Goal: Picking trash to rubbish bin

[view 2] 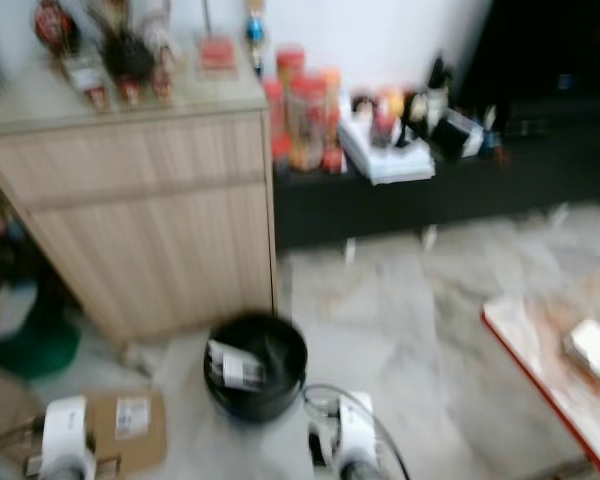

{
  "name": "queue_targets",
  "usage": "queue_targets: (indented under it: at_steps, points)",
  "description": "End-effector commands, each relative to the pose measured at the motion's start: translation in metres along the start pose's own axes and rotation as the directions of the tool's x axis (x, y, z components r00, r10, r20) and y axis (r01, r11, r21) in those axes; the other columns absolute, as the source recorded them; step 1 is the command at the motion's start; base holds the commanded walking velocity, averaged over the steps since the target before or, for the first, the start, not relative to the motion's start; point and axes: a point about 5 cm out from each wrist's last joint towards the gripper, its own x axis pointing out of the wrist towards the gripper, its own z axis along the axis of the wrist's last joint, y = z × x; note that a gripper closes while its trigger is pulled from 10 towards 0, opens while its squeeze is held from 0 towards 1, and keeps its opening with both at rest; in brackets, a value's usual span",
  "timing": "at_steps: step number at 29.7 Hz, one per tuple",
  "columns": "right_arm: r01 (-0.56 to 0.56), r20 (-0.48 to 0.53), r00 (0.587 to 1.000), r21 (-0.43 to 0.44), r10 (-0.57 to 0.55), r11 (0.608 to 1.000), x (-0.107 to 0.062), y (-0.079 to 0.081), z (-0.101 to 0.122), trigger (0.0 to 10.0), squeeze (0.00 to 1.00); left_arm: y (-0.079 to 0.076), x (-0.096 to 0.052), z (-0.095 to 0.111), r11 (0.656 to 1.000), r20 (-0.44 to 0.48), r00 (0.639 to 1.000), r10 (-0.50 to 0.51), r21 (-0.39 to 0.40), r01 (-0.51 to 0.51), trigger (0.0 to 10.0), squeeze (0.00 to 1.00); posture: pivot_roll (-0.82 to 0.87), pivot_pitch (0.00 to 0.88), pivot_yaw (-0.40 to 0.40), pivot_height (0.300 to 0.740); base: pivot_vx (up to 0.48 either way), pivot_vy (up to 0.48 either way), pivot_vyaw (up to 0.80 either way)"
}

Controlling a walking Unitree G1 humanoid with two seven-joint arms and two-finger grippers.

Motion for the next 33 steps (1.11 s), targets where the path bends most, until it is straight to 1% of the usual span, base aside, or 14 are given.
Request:
queue_targets:
  at_steps: [1,9,12,14,15,18,20,24,26,29,30,31,32,33]
  points:
    - [0.032,-0.008,0.999,0.006,-0.032,0.999,-0.002,-0.011,-0.003,10.0,0.00,-0.008,0.001,0.004,1.000,0.012,1.000,-0.022,0.000,0.022,10.0,0.00,-0.06,0.010,0.018,0.740,0.296,0.000,0.00]
    - [0.028,-0.010,1.000,0.001,-0.028,1.000,-0.002,-0.010,-0.003,10.0,0.00,-0.010,0.001,0.006,0.999,0.029,0.999,-0.033,0.010,0.033,10.0,0.00,-0.06,0.000,0.017,0.740,0.294,0.000,0.00]
    - [0.027,-0.008,1.000,0.001,-0.027,1.000,-0.002,-0.010,-0.003,10.0,0.00,-0.011,0.003,0.014,0.999,0.066,0.997,-0.043,0.006,0.043,10.0,0.00,-0.06,0.000,0.017,0.740,0.296,0.000,0.00]
    - [0.024,-0.008,1.000,0.001,-0.024,1.000,-0.002,-0.011,-0.003,10.0,0.00,-0.011,0.005,0.033,0.999,0.148,0.988,-0.047,-0.008,0.049,10.0,0.00,-0.06,0.000,0.013,0.740,0.296,0.000,0.00]
    - [0.023,-0.008,1.000,0.000,-0.023,1.000,-0.002,-0.011,-0.003,10.0,0.00,-0.010,0.006,0.039,0.999,0.168,0.985,-0.045,-0.011,0.048,10.0,0.00,-0.05,0.000,0.012,0.740,0.292,0.000,0.00]
    - [0.022,-0.008,1.000,0.001,-0.022,1.000,-0.002,-0.011,-0.003,10.0,0.00,-0.008,0.007,0.046,0.999,0.194,0.980,-0.043,-0.016,0.047,10.0,0.00,-0.05,0.004,0.011,0.740,0.292,0.000,0.00]
    - [0.021,-0.005,1.000,0.002,-0.021,1.000,-0.002,-0.010,-0.002,10.0,0.00,-0.006,0.008,0.060,0.999,0.243,0.969,-0.041,-0.022,0.047,10.0,0.00,-0.05,0.008,0.009,0.740,0.296,0.000,0.00]
    - [0.019,-0.004,1.000,0.003,-0.019,1.000,-0.002,-0.009,-0.001,10.0,0.00,-0.007,0.010,0.075,0.998,0.284,0.957,-0.059,-0.021,0.068,10.0,0.00,-0.05,0.009,0.009,0.740,0.300,0.000,0.00]
    - [0.019,-0.006,1.000,0.005,-0.019,1.000,-0.002,-0.009,-0.001,10.0,0.00,-0.015,0.010,0.083,0.992,0.300,0.946,-0.120,0.013,0.122,10.0,0.00,-0.05,0.012,0.009,0.740,0.296,0.000,0.00]
    - [0.019,-0.004,1.000,0.010,-0.019,1.000,-0.001,-0.008,-0.001,10.0,0.00,-0.042,0.009,0.092,0.958,0.300,0.910,-0.286,0.073,0.277,10.0,0.00,-0.05,0.016,0.009,0.740,0.172,0.000,0.00]
    - [0.019,-0.004,1.000,0.010,-0.019,1.000,-0.001,-0.008,-0.001,10.0,0.00,-0.046,0.009,0.093,0.951,0.302,0.902,-0.308,0.085,0.297,10.0,0.00,-0.05,0.016,0.009,0.740,0.000,0.000,0.00]
    - [0.019,-0.004,1.000,0.010,-0.019,1.000,-0.001,-0.008,-0.001,10.0,0.00,-0.046,0.009,0.093,0.951,0.302,0.902,-0.308,0.085,0.297,10.0,0.00,-0.05,0.016,0.009,0.740,0.000,0.000,0.00]
    - [0.020,-0.005,1.000,0.011,-0.020,1.000,-0.002,-0.008,-0.002,10.0,0.00,-0.053,0.008,0.095,0.941,0.299,0.892,-0.338,0.103,0.322,10.0,0.00,-0.05,0.016,0.009,0.740,0.000,0.000,0.00]
    - [0.020,-0.005,1.000,0.011,-0.020,1.000,-0.002,-0.008,-0.002,10.0,0.00,-0.055,0.008,0.095,0.938,0.297,0.889,-0.348,0.108,0.330,10.0,0.00,-0.05,0.016,0.009,0.740,0.000,0.000,0.00]
